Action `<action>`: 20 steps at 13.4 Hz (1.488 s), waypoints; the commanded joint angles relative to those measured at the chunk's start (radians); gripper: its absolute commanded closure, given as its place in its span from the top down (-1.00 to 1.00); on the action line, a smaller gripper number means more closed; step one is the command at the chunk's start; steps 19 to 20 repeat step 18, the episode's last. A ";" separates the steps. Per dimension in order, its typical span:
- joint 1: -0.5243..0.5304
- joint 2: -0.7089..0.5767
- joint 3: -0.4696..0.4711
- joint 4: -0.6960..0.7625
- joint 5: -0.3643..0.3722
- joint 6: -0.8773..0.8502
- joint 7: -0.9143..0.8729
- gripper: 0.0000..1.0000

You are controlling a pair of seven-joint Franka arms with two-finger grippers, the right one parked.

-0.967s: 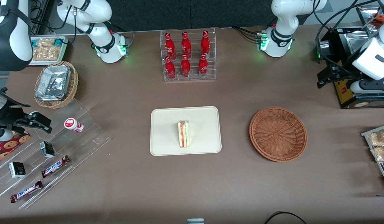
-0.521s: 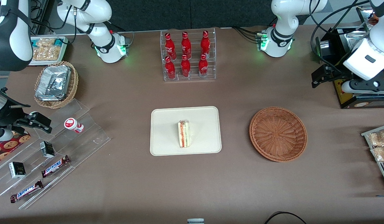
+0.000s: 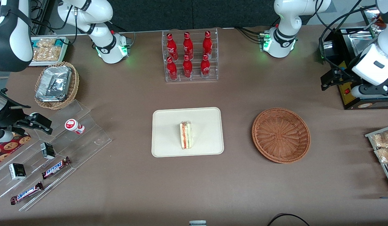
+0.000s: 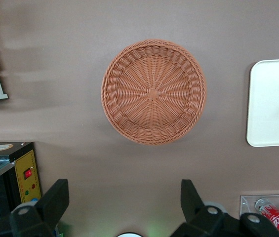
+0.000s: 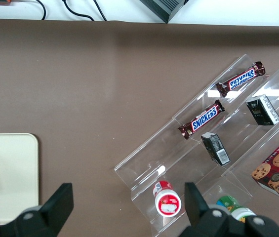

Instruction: Place sandwich from basket to tray

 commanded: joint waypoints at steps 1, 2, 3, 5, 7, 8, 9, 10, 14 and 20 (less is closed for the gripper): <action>-0.010 -0.159 0.009 -0.209 0.017 0.122 0.009 1.00; -0.010 -0.161 0.008 -0.213 0.017 0.119 0.009 1.00; -0.010 -0.156 0.008 -0.204 0.017 0.115 0.011 1.00; -0.009 -0.150 0.009 -0.195 0.017 0.113 0.012 1.00; -0.003 -0.141 0.013 -0.185 0.012 0.095 0.070 1.00; -0.003 -0.139 0.011 -0.182 0.012 0.095 0.067 1.00; -0.003 -0.136 0.009 -0.172 0.014 0.093 0.061 1.00; -0.004 -0.133 0.009 -0.169 0.014 0.093 0.060 1.00; -0.003 -0.115 0.009 -0.150 0.000 0.075 0.066 1.00; -0.003 -0.113 0.009 -0.142 -0.003 0.041 0.067 1.00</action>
